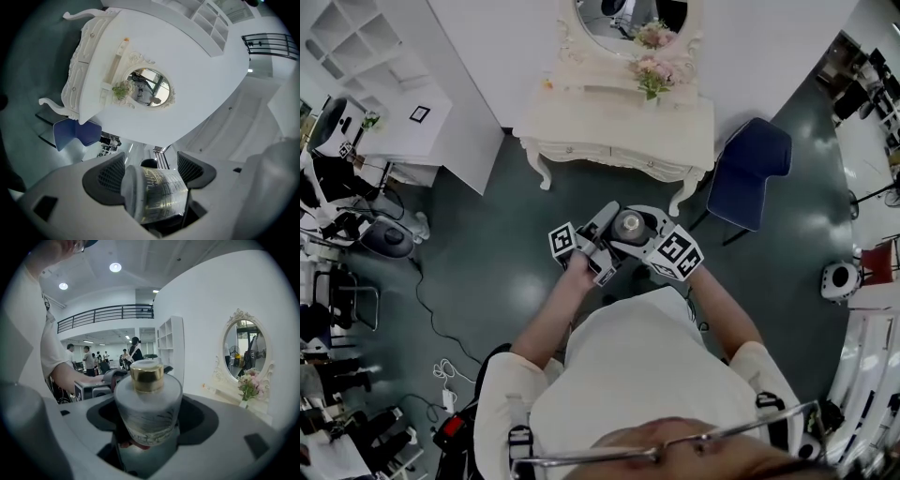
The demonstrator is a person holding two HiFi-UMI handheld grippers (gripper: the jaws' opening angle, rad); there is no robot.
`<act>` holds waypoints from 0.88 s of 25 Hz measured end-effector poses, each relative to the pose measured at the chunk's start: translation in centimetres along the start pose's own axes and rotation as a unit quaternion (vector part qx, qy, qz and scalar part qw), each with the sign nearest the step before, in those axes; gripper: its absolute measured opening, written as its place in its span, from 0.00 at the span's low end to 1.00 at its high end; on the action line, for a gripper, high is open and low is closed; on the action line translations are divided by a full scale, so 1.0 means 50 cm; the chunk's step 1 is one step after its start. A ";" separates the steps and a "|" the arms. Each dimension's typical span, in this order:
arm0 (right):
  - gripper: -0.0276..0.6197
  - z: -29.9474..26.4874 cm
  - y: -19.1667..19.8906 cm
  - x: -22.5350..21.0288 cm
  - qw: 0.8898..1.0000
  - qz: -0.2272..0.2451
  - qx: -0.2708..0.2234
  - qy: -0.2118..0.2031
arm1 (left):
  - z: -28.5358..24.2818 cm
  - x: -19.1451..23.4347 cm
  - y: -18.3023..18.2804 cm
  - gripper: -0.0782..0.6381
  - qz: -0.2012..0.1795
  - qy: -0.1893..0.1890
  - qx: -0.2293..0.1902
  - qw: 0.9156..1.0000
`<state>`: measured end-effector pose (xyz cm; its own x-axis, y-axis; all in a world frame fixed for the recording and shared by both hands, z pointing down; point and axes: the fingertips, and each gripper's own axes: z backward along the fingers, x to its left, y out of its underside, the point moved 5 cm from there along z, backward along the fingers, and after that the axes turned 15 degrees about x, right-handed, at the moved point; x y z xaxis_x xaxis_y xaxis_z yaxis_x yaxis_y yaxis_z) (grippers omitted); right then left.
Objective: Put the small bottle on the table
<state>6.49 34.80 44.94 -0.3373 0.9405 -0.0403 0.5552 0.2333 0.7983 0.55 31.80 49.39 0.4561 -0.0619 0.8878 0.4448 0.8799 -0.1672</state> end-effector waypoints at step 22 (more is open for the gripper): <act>0.57 -0.073 -0.039 -0.295 1.000 0.004 0.005 -0.028 | -0.143 0.050 -0.258 0.59 -0.002 -0.014 -0.022 1.000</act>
<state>7.60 19.57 46.19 -0.2901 0.9547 -0.0666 0.5653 0.2271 0.7930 1.47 16.90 50.70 0.4326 -0.0508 0.9001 0.4800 0.8581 -0.1822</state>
